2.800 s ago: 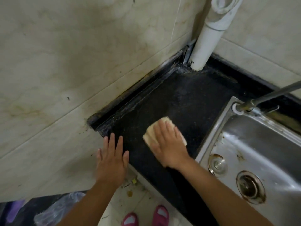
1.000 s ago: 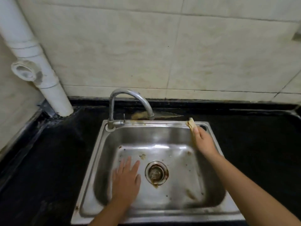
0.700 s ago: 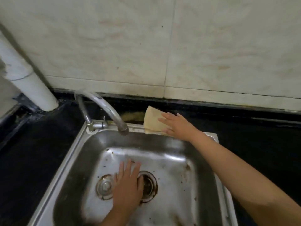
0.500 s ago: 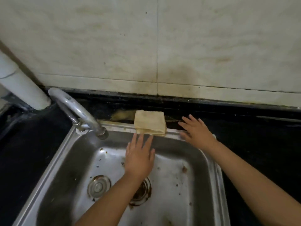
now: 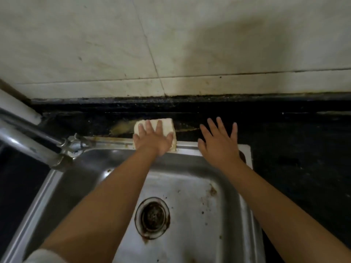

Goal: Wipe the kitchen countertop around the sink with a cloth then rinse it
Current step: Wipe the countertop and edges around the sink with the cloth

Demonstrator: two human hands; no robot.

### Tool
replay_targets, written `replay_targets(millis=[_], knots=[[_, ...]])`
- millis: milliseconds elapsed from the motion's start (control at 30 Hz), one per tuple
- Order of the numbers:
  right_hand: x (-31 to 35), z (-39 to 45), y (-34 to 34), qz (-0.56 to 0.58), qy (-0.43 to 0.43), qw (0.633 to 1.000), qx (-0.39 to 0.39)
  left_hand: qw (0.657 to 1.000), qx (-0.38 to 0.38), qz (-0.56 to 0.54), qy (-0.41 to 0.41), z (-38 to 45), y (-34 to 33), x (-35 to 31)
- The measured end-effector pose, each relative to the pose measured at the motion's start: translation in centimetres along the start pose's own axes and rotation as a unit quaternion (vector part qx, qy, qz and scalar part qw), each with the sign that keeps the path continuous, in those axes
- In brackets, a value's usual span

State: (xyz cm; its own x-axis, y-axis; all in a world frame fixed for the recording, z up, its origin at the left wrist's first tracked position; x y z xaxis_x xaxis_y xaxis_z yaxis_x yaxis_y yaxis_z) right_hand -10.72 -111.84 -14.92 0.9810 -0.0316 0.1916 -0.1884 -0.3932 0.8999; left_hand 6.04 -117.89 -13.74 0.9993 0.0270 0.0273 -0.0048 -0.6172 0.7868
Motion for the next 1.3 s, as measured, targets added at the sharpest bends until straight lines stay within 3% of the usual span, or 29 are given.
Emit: replay_targets(millis=[100, 267, 467, 733, 867, 967, 1067, 1200, 1300], knots=[[-0.4, 0.1, -0.5, -0.019, 0.012, 1.0, -0.001, 0.996, -0.014, -0.013, 0.088, 0.9, 0.5, 3.0], [-0.8, 0.2, -1.2, -0.032, 0.028, 0.999, -0.024, 0.974, -0.123, -0.063, 0.178, 2.8, 1.2, 8.6], [-0.8, 0.3, -1.1, -0.055, 0.027, 0.998, -0.033, 0.972, -0.094, -0.092, 0.195, 4.0, 1.7, 9.7], [-0.4, 0.6, -1.2, -0.03, 0.037, 0.996, -0.081, 0.991, -0.081, -0.039, 0.103, 3.7, 2.2, 6.4], [-1.4, -0.6, -0.7, 0.08, 0.06, 0.989, -0.11, 0.998, -0.063, -0.013, -0.001, 1.7, 0.8, 0.1], [-4.3, -2.9, -0.1, 0.124, 0.023, 0.987, -0.098, 0.995, -0.049, -0.014, -0.081, -0.1, -0.7, -4.9], [-6.0, -5.2, -0.3, 0.095, -0.027, 0.991, -0.092, 0.989, -0.029, -0.014, -0.141, -1.8, -2.0, -9.2], [-5.8, -5.6, -1.0, 0.031, -0.097, 0.995, -0.009, 0.991, -0.013, -0.015, -0.132, -2.4, -2.3, -10.5], [-5.4, -5.4, -0.8, -0.012, -0.099, 0.995, 0.0, 0.996, -0.012, -0.035, -0.082, -1.3, -1.4, -7.6]])
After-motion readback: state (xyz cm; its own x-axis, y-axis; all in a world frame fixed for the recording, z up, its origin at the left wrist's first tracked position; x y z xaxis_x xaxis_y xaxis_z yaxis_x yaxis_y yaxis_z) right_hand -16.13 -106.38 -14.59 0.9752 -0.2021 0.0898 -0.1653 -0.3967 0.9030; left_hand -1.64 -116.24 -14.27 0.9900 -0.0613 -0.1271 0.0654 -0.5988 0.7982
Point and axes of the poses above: each hand's wrist, its own z-axis towards the middle knuckle, its own y-axis out of the back of the hand, x = y × z, the point moved 1 cm from there along z, towards the middle knuckle, and after that the axes turned 10 degrees about x, right-handed, at the moved point
